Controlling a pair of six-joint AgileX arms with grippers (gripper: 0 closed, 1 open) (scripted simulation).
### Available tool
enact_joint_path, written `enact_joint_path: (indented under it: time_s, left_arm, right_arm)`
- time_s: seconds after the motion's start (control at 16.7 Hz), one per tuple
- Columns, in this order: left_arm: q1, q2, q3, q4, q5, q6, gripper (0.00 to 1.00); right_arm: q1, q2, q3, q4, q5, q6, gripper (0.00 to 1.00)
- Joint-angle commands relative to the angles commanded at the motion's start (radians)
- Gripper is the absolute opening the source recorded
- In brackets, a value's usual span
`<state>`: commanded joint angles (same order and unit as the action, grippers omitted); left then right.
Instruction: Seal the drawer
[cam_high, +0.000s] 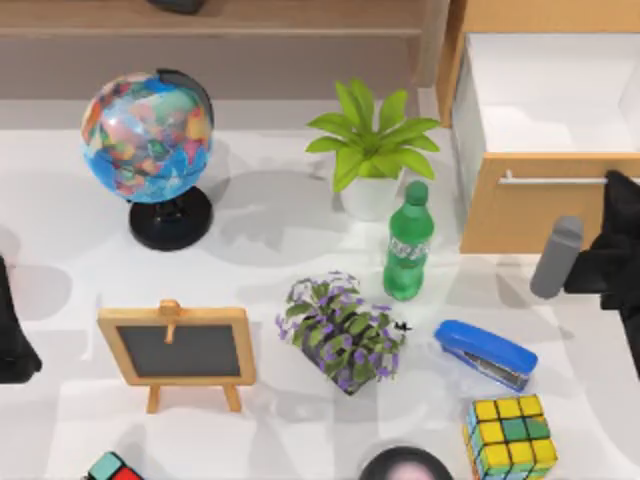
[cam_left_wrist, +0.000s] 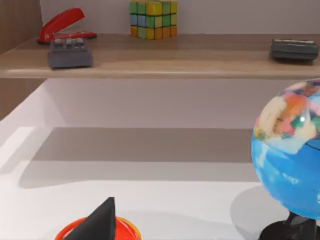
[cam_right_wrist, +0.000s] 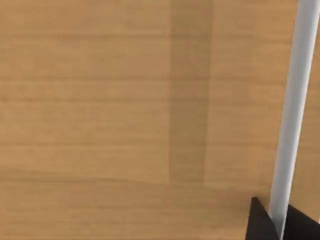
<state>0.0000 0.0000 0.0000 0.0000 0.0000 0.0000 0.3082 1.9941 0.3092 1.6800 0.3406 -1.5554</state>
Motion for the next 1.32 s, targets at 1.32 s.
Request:
enact_joint_path:
  time_s: [1.32]
  left_arm:
    - [0.0,0.0,0.0,0.0,0.0,0.0,1.0]
  right_arm:
    - [-0.069,0.079,0.247,-0.174,-0.069,0.002,0.0]
